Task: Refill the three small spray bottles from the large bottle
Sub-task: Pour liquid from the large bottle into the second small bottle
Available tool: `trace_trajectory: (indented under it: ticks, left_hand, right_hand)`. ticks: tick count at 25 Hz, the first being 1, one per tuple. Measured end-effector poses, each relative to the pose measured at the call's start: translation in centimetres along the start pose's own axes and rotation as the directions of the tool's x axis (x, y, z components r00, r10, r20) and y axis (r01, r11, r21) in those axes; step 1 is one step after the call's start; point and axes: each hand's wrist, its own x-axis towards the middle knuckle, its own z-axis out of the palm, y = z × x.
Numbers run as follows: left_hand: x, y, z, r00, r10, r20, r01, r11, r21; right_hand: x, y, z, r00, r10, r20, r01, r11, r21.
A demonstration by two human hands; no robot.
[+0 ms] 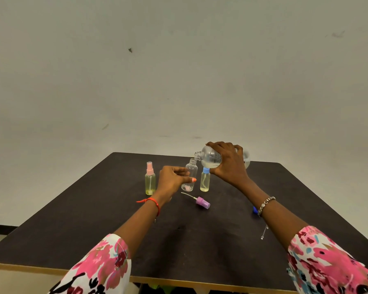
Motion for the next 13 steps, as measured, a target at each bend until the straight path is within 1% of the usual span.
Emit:
trace_trajectory:
  ticks: [13]
  left_hand:
    - [0.17, -0.35, 0.15, 1.0, -0.005, 0.002, 0.005, 1.0, -0.002]
  right_hand:
    - [-0.14, 0.46, 0.09, 1.0, -0.012, 0.014, 0.012, 1.0, -0.018]
